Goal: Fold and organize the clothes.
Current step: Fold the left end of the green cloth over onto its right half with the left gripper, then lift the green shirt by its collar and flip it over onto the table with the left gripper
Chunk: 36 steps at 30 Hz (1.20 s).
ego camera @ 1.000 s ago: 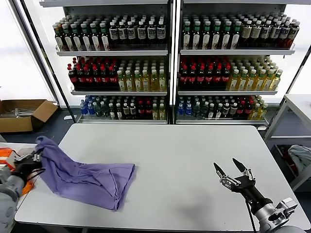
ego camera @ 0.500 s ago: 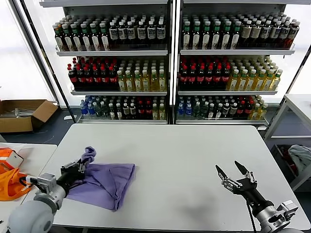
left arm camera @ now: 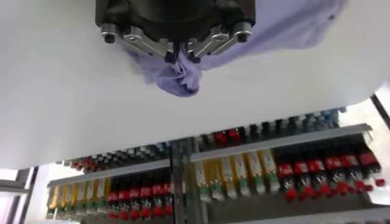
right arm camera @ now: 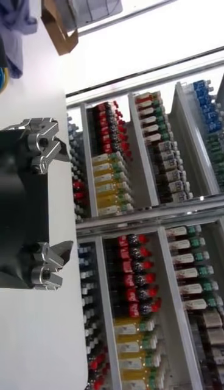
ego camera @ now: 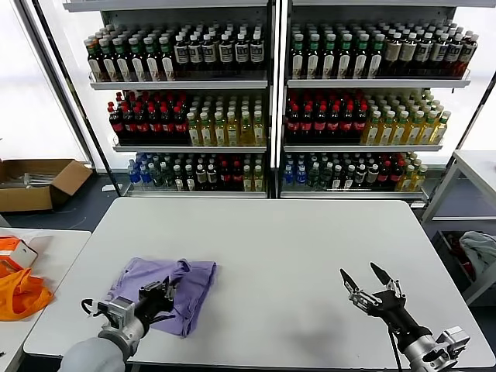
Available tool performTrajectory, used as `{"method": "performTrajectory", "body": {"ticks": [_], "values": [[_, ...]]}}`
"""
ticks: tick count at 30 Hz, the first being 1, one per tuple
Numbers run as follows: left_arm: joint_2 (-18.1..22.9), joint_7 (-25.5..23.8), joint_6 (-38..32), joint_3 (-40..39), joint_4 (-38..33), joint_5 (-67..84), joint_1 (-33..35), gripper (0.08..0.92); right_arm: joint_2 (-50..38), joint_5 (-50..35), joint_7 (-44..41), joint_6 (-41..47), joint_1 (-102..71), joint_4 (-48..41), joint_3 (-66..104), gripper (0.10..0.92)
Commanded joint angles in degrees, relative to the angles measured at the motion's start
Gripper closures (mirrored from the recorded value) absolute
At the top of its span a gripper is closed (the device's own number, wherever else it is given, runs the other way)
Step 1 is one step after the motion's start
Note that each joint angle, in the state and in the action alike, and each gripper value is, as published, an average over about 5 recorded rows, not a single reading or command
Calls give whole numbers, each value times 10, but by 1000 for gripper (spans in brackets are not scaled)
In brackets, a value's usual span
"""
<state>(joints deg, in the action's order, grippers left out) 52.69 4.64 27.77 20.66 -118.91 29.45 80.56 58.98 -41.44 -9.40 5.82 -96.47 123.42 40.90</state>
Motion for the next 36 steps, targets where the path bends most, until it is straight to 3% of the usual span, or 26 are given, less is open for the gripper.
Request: {"method": "performTrajectory", "body": {"ticks": [1,4,8,12,15,18,21,29,36], "values": [[3,31,12,-62,-23,68,-2,713,7,6,0,-1,0,2,-6,203],[-9,60,26,-11,-101,151,5,627,6,5,0,-1,1,4,-6,203],[-46,82,49,128,-154,258,5,514,6,4,0,-1,2,7,-6,203],[-73,36,52,269,-96,270,11,401,6,4,0,-1,0,11,-9,203],[-84,1,51,314,-9,254,18,315,5,5,-1,-2,-1,11,-10,203],[-86,-20,46,310,73,249,24,233,2,5,-1,-3,-3,9,-11,203],[-76,-29,43,291,110,247,32,189,0,5,-1,-3,-2,10,-10,203],[-35,-32,42,222,122,220,32,177,-12,6,-3,-2,11,7,-5,203],[-40,-37,49,186,143,250,16,177,-29,-2,-12,-4,5,10,20,203]]}}
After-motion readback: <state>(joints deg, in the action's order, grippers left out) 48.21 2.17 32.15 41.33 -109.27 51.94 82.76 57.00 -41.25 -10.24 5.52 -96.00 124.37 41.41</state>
